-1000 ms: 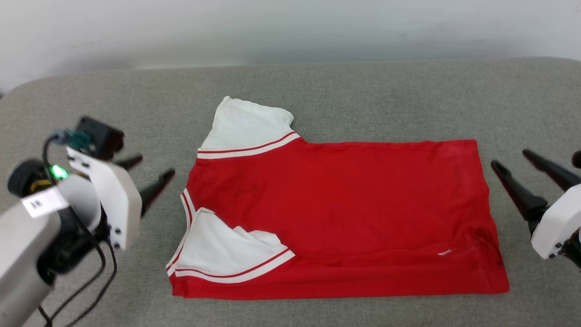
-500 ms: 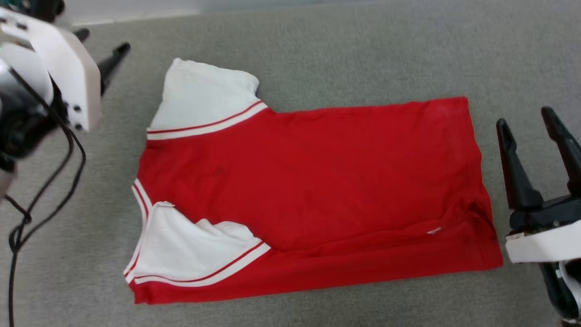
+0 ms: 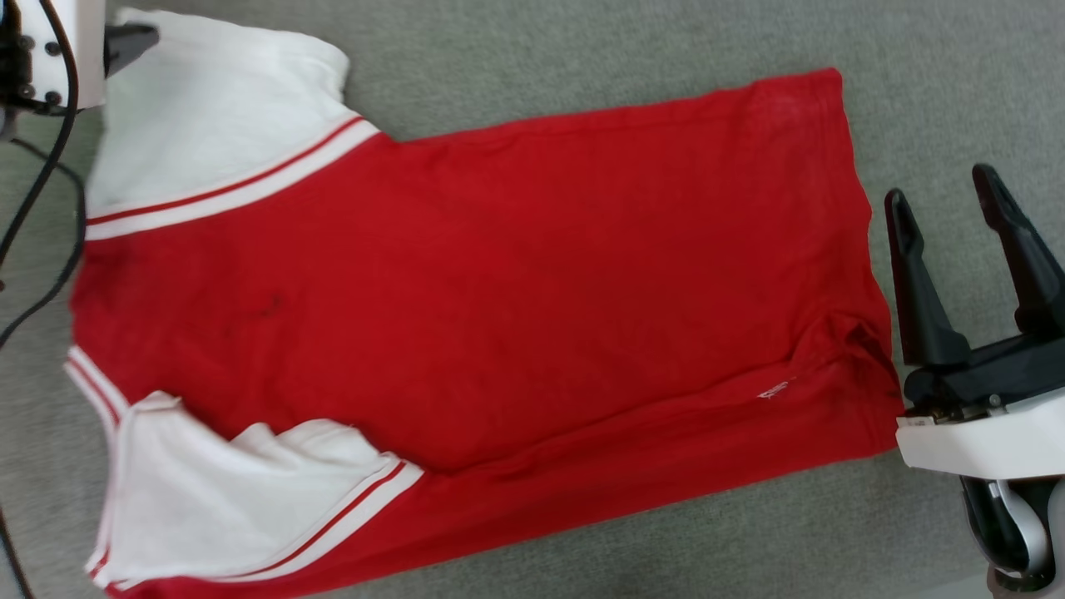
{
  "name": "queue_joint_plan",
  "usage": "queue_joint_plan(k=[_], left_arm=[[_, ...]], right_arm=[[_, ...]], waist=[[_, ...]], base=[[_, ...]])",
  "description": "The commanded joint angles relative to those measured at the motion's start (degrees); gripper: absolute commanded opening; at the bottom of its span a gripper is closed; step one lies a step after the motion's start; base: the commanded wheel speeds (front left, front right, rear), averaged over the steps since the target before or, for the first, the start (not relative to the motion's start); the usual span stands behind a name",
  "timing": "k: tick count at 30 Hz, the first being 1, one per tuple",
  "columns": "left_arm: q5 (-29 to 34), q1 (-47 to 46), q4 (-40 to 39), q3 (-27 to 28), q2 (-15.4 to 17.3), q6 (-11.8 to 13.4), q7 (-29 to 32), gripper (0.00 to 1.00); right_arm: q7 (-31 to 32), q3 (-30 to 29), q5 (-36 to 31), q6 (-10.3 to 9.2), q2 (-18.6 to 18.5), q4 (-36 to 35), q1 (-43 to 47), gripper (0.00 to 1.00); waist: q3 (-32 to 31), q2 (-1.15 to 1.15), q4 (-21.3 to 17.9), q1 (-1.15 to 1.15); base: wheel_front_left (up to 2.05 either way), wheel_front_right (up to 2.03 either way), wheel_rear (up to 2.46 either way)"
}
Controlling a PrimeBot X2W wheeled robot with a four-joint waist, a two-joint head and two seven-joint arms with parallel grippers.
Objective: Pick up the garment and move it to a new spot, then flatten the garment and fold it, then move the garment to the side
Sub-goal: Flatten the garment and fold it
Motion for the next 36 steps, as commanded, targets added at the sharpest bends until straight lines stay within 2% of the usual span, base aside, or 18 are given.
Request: queue_joint_plan(k=[1,8,9,10,16,20,24,29,33,36], left_arm=[[0.67,-1.27,0.91,-0.92,0.42,-0.05,2.07,1.0],[0.6,0.65,3.35,-4.73,0.58,-1.76,8.71,1.0],[0.41,1.17,3.38,-5.09,0.69,-2.09,9.15,0.22],[0.28,1.44,3.29,-5.23,0.67,-2.29,9.2,0.0],[0.72,0.84,2.65,-4.61,0.8,-3.12,6.76,0.0],[1.26,-0.24,1.79,-4.1,-0.32,-3.93,3.49,0.0],[1.68,-0.15,0.45,-4.47,-1.55,-5.04,0.24,0.0],[2.53,-0.07,-1.73,-5.58,-3.52,-5.65,-2.33,0.0],[3.34,-0.83,-3.82,-6.48,-4.69,-6.05,-3.61,0.0],[3.85,-1.65,-5.4,-6.87,-5.26,-6.24,-4.29,0.0]], right_arm=[[-0.5,0.34,-0.24,-0.02,-0.1,0.05,-1.14,1.0],[-1.21,0.27,-0.17,-0.02,-0.69,1.51,-2.29,1.0],[-1.18,0.2,-0.09,-0.02,-0.8,1.66,-2.64,1.0],[-1.15,-0.06,-0.05,-0.02,-0.92,1.68,-3.11,1.0],[1.64,-1.14,-0.49,-0.02,-4.25,1.16,-6.67,1.0],[9.19,-0.15,1.18,-0.02,-10.14,1.25,-11.03,1.0],[23.51,3.8,7.38,-0.02,-18.47,3.02,-16.75,1.0],[44.66,11.24,18.78,-0.02,-28.98,7.05,-24.65,1.0],[57.39,16.68,25.69,-0.02,-33.06,10.45,-31.43,1.0],[63.39,19.67,27.95,-0.02,-33.42,14.03,-36.23,1.0]], waist=[[2.74,0.0,-2.23,-0.01],[4.18,0.0,-2.62,-0.01],[4.16,0.0,-2.55,-0.01],[4.1,0.0,-2.44,-0.01],[2.09,0.0,-1.01,-0.01],[-0.36,0.0,0.78,-0.01],[-2.56,0.0,2.86,-0.01],[-3.79,0.0,5.93,-0.01],[-3.27,0.0,7.98,-0.01],[-2.31,0.0,9.26,-0.01]], base=[[0.0,0.0,0.0],[0.0,0.0,0.0],[0.0,0.0,0.0],[0.0,0.0,0.0],[0.0,0.0,0.0],[0.0,0.0,0.0],[0.0,0.0,0.0],[0.0,0.0,0.0],[0.0,0.0,0.0],[0.0,0.0,0.0]])
